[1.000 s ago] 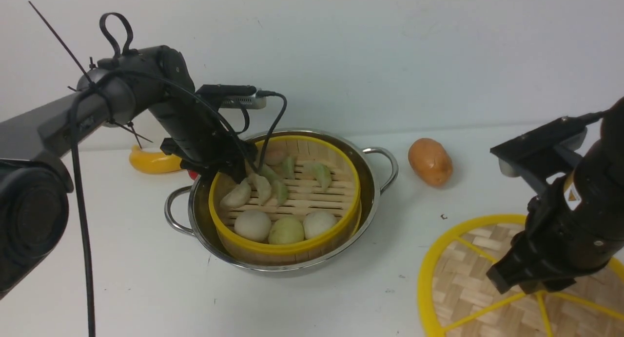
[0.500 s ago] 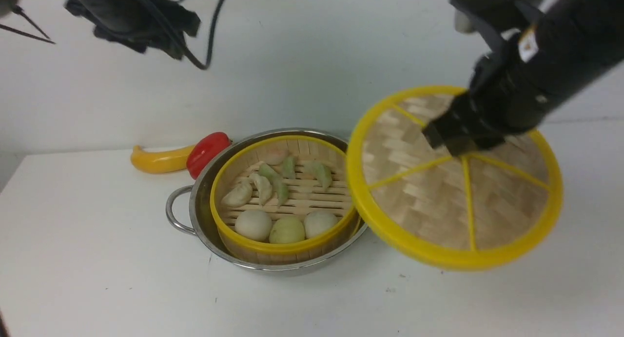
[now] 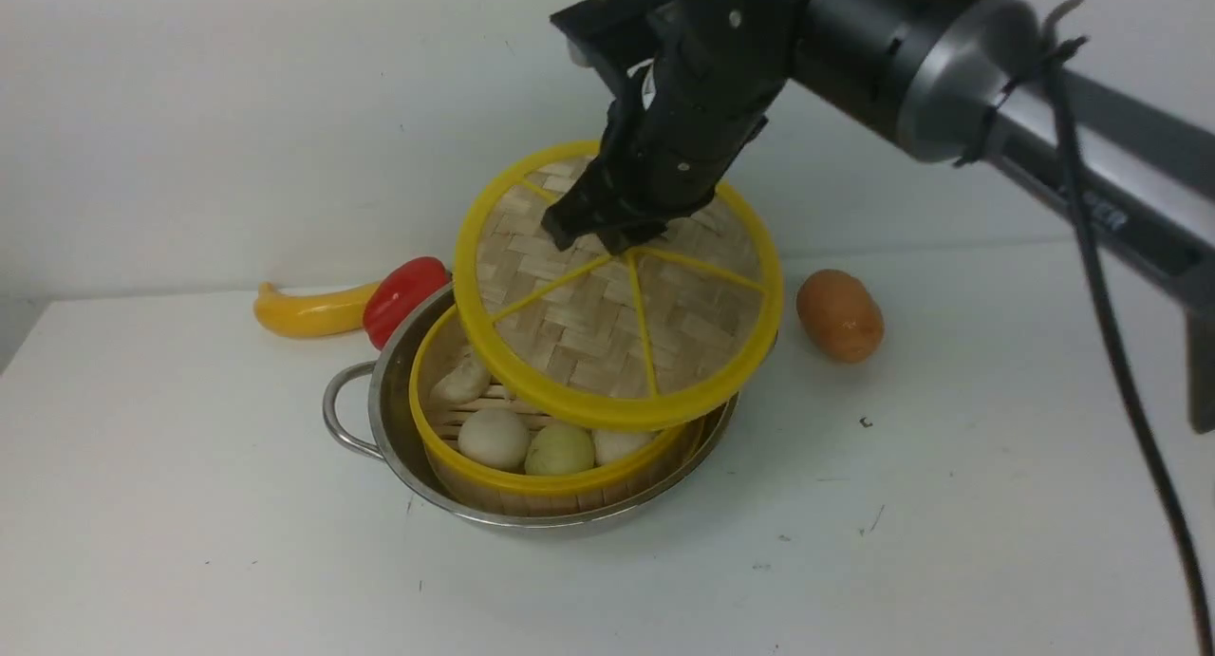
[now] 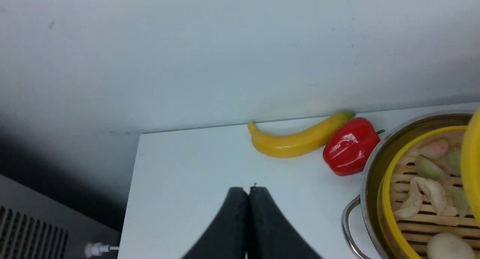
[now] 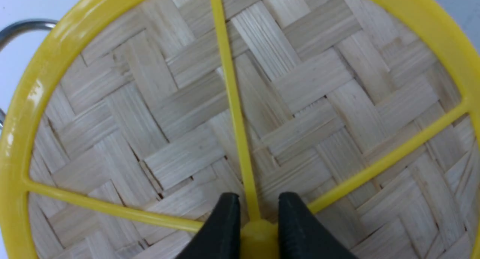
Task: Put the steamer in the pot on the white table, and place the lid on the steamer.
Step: 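Place the bamboo steamer lid onto the steamer basket in the pot with the right gripper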
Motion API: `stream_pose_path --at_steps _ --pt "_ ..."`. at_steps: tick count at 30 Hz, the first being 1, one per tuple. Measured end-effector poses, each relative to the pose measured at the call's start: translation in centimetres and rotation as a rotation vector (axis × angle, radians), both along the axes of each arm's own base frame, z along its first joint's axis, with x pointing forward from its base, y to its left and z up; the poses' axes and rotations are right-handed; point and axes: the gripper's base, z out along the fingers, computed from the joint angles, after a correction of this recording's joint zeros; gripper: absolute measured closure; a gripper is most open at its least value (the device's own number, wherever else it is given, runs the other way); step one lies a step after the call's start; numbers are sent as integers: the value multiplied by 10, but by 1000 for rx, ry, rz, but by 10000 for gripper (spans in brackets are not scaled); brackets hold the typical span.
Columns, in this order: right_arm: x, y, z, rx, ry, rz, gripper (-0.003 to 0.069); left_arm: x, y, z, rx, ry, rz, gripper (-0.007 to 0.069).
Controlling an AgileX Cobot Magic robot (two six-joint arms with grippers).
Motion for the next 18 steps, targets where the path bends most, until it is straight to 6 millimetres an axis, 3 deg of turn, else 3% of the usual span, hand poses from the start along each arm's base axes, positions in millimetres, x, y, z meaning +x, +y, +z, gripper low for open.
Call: stream_pose_path --at_steps 3,11,14,18 --pt "3 3 -9 -17 9 4 518 -33 -4 -29 2 -49 -6 627" --pt "2 8 -14 -42 2 51 518 -73 -15 -103 -103 12 -26 626" --pt "0 12 -17 -39 10 65 518 -88 -22 -115 -164 -39 -45 625" --pt "-1 18 -26 -46 28 86 518 -112 -27 -117 -155 -224 -75 625"
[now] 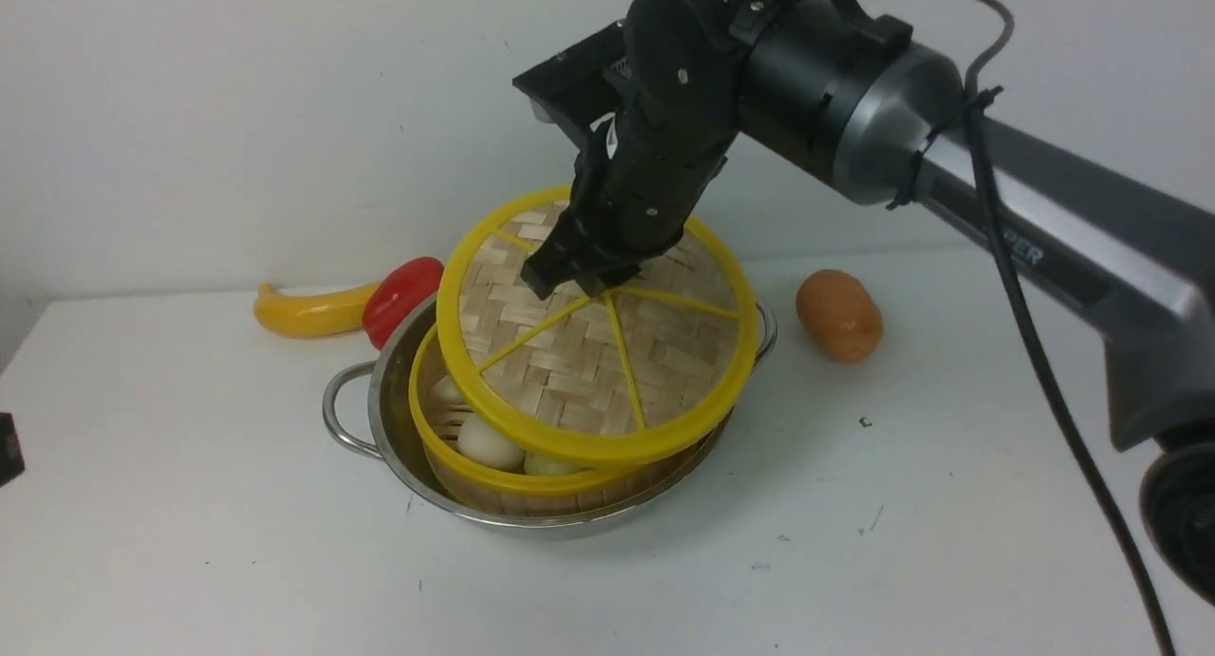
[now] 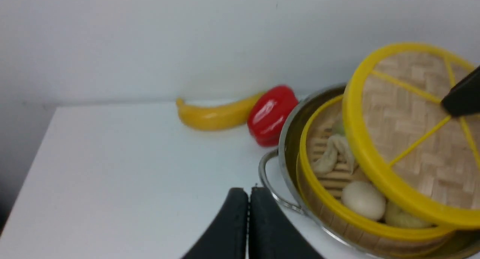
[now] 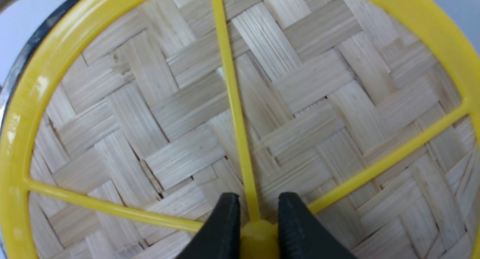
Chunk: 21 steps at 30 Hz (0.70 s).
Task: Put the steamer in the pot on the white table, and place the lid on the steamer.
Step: 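Place the bamboo steamer lid onto the steamer basket in the pot with the right gripper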
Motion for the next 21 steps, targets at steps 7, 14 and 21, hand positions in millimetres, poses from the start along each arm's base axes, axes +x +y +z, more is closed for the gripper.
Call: stream_pose_path --at_steps 7,14,21 --pt "-4 9 -8 -11 14 29 518 -29 -5 -24 12 -86 -16 625" --pt "-4 13 -5 8 -19 50 518 -31 -9 -34 -32 -40 -40 625" --pt "-1 20 -14 26 -35 64 518 -31 -9 -34 -17 -39 -49 625"
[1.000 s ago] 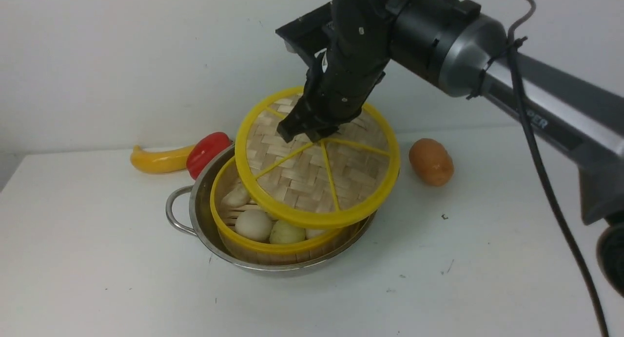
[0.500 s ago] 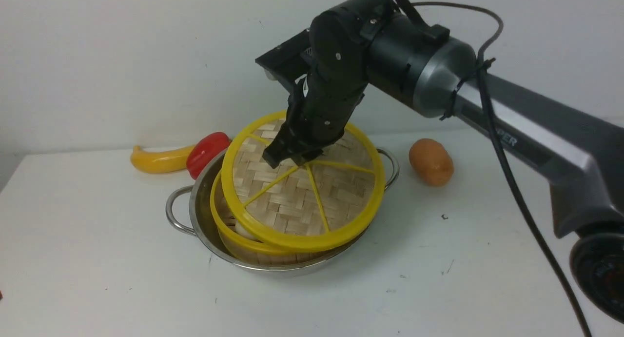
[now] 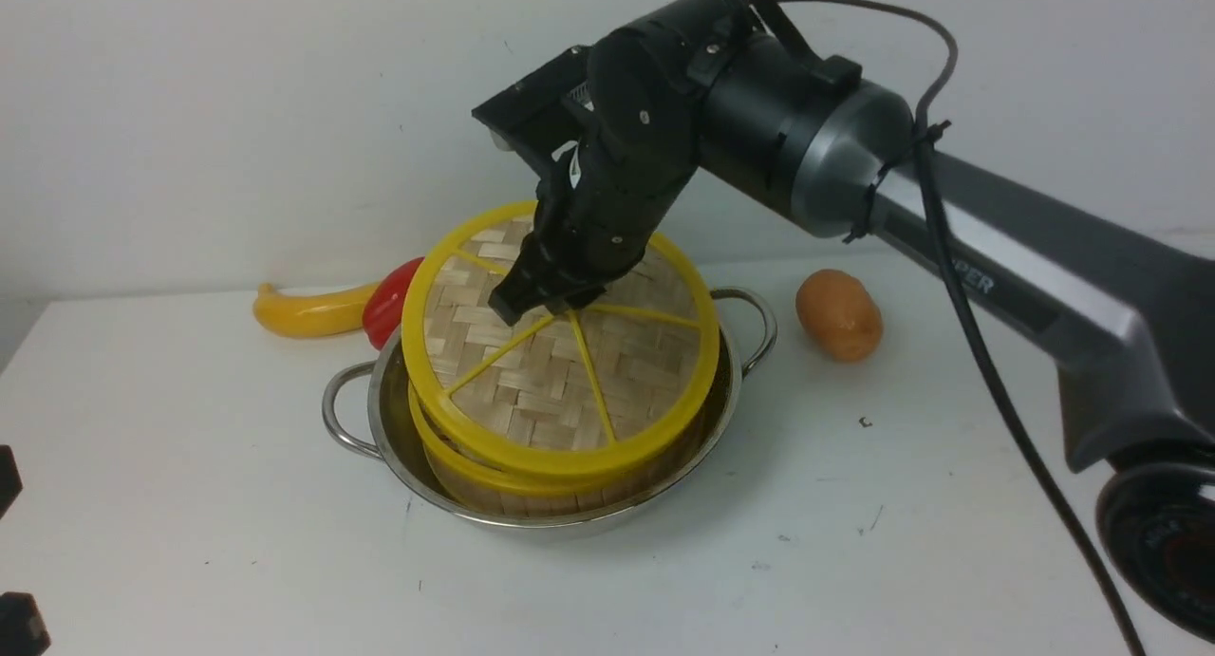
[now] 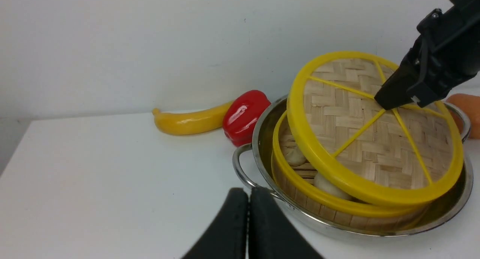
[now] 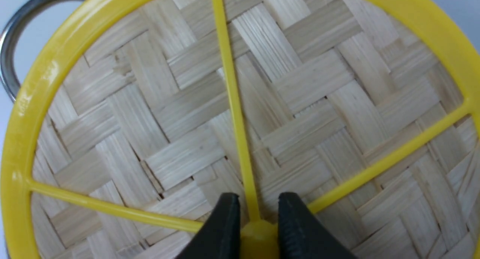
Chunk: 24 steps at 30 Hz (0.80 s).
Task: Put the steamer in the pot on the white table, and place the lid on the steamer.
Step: 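Place the bamboo steamer lid onto the steamer basket in the pot with the right gripper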
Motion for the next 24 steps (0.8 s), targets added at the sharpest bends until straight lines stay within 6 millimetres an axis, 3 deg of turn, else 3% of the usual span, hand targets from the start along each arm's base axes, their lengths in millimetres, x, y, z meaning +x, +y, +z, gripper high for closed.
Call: stream_pose_path --at_steps 4,13,19,24 --pt "3 4 -11 -2 -1 8 518 0 0 0 1 3 -1 625" --pt "5 11 -13 21 -44 30 518 0 0 0 4 4 -3 625" --pt "8 14 -32 1 -26 33 518 0 0 -1 6 8 -5 624" --pt "10 14 -31 0 -51 35 518 0 0 -1 6 10 -6 624"
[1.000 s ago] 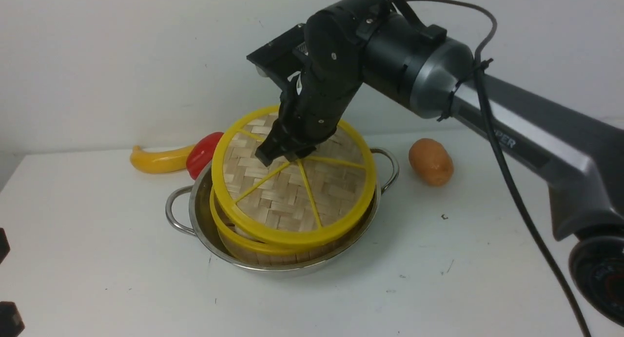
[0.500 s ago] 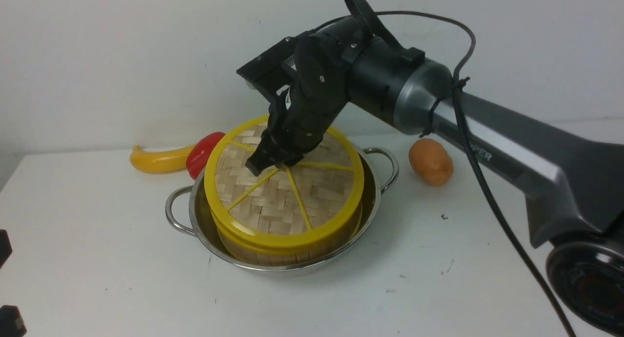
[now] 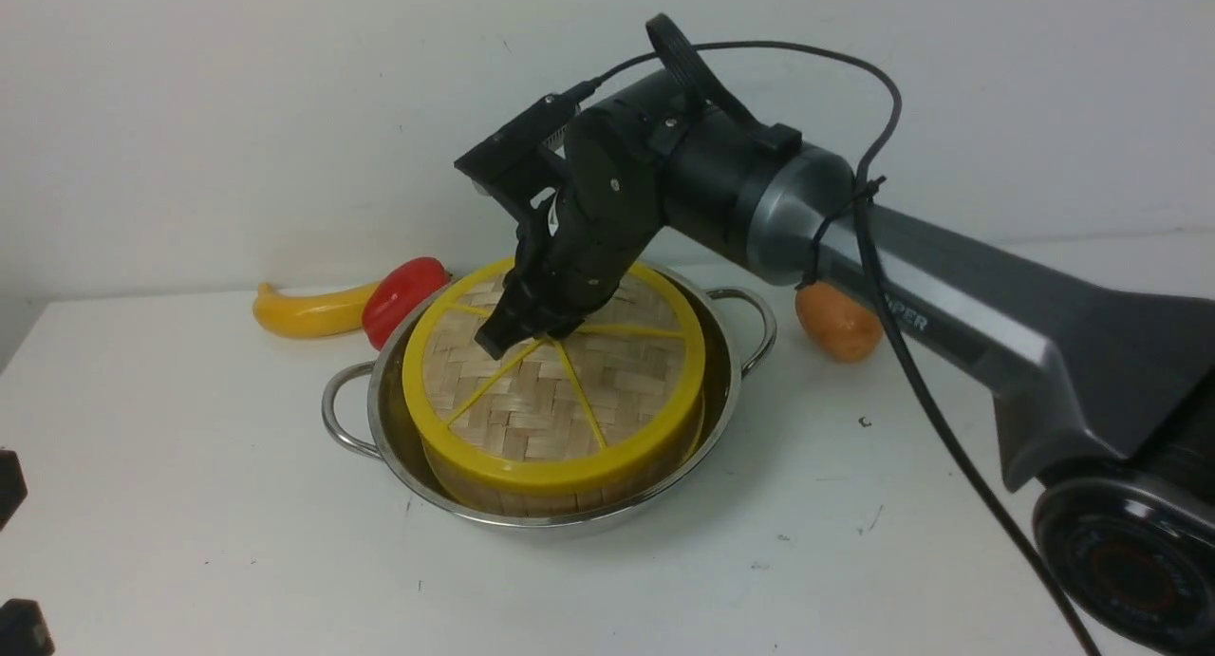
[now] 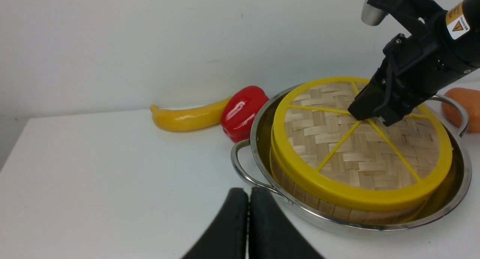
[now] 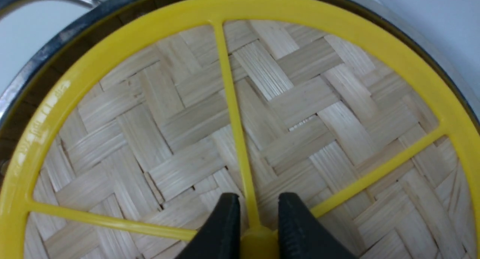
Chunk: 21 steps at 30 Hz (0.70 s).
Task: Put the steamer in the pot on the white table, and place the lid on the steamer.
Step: 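Place the bamboo steamer lid onto the steamer basket in the pot with the right gripper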
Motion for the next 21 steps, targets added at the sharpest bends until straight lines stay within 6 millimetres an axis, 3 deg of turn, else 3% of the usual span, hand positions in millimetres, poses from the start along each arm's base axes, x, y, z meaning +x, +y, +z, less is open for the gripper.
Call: stream_pose_path --at_steps 21 --pt "2 2 -3 -6 -27 15 518 -1 -1 -2 -1 23 -9 624"
